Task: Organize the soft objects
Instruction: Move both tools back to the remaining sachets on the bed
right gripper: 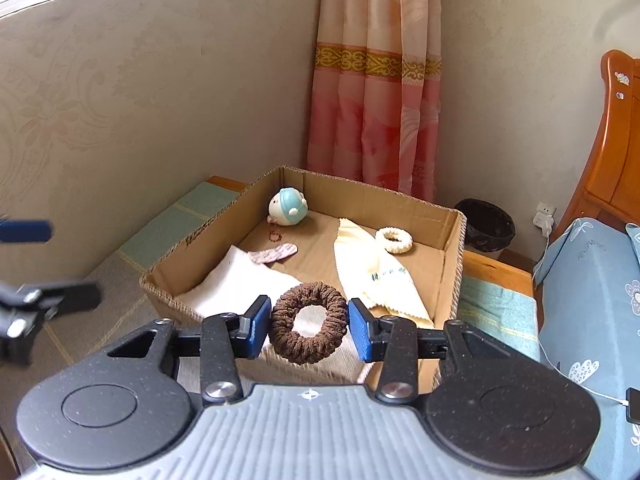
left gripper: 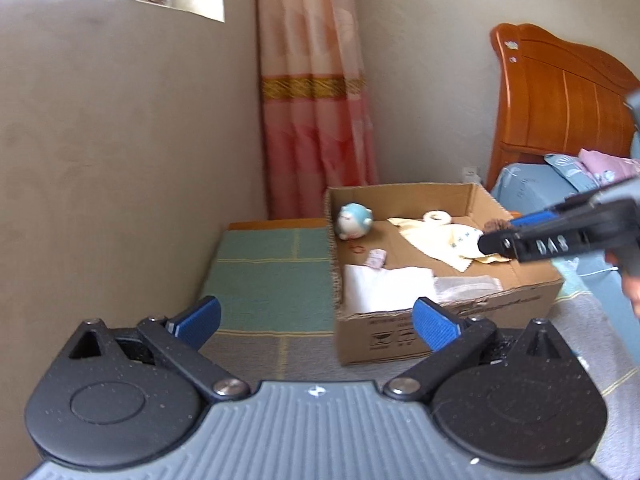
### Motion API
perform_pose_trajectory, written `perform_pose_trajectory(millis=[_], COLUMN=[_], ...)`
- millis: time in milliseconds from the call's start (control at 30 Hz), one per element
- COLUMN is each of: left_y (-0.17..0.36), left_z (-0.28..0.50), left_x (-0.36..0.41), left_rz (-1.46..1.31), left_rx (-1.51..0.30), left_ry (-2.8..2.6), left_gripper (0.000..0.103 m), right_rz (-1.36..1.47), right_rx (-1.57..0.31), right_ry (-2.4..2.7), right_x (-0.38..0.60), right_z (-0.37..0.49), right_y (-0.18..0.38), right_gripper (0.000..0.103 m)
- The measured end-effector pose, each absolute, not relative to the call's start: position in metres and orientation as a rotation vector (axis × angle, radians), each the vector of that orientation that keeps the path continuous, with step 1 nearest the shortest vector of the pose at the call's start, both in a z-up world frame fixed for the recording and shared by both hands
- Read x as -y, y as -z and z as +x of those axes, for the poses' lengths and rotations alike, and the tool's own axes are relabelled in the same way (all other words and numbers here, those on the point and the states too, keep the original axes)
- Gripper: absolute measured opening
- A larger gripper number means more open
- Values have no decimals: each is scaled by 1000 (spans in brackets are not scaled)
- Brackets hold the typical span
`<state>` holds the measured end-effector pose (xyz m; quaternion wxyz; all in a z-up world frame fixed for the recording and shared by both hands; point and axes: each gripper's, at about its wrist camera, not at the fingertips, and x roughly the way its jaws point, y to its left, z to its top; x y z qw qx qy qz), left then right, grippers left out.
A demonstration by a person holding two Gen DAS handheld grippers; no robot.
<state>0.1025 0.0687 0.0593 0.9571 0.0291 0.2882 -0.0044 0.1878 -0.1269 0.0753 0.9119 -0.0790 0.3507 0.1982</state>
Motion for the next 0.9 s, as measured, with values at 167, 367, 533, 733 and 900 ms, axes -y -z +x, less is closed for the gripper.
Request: perform_pose_trajectory(millis=[167, 367, 533, 733, 900], left_y=[-49, -41, -39, -40, -40], left_z=[90, 83, 76, 73, 68], left_x=[-84, -96, -100, -91, -80], left_rz=[41, 25, 18, 19, 30], left_rx=[-590, -608, -597, -600, -617], left_ry=[-8, -32, -30, -2, 16], left_gripper=[102, 102, 102, 102, 102], right_rz=[-185, -181, -177, -174, -162], right_rx=[-761, -772, -770, -745, -730], right_ry=[-404, -361, -306, -288, -286], right_x=[101, 77, 81, 100, 119], right_z=[224, 267, 271, 235, 197], right_y=[-71, -66, -70, -80, -83], right_gripper=[47, 57, 100, 103, 103])
